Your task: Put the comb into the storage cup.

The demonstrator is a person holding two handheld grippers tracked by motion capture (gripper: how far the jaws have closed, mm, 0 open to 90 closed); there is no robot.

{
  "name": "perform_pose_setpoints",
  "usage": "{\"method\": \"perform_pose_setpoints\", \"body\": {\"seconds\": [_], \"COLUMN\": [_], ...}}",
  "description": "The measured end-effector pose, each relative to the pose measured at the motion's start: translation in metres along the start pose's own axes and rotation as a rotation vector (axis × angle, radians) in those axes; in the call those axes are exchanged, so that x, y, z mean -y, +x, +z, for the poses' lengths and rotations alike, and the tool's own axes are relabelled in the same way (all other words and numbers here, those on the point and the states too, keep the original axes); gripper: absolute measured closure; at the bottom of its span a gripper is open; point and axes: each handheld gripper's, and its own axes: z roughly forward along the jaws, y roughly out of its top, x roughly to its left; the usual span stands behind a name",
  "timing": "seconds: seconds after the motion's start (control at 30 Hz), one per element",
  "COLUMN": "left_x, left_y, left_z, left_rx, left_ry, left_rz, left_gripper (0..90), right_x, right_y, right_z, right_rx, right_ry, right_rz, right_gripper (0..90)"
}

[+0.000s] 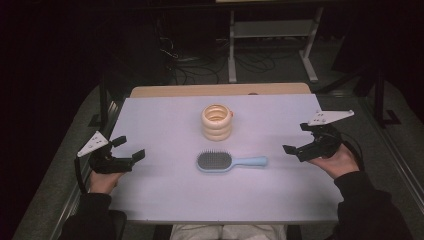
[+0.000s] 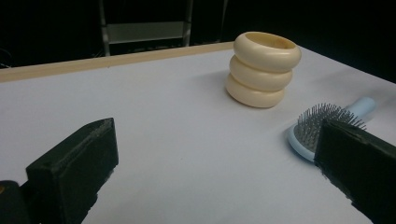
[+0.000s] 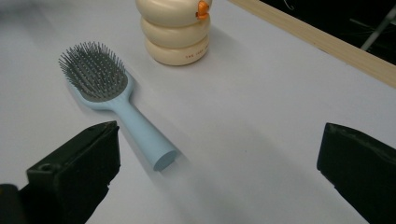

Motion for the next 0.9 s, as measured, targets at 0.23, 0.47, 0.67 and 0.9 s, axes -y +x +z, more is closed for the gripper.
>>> {"method": "perform_pose_setpoints", "body": {"seconds": [0.23,0.47,0.67,0.9], "left_x": [0.000,0.000,0.000,0.001], "left_y": [0.000,0.001,0.002,0.001], "left_z": [0.000,0.000,0.001,0.002], "left_rx": [-0.002,0.004,0.009,0.009], "left_ry": [0.001,-0.001,-0.002,0.005], "left_rz": [-0.001,-0.004,-0.010,-0.011], "left_gripper": [0.0,0.0,0.0,0.0], "right_x": [-0.008,-0.019,-0.030,-0.039], "right_y": [0.000,-0.002,-0.003,-0.001], "right_z": [0.004,0.010,0.020,0.033], "right_rx": [-0.019,-0.037,-0.062,-0.085], "right_ry": [0.013,0.044,0.074,0.113], "right_rz": [-0.022,-0.046,-0.076,-0.106], "right_gripper": [0.0,0.0,0.0,0.0]}}
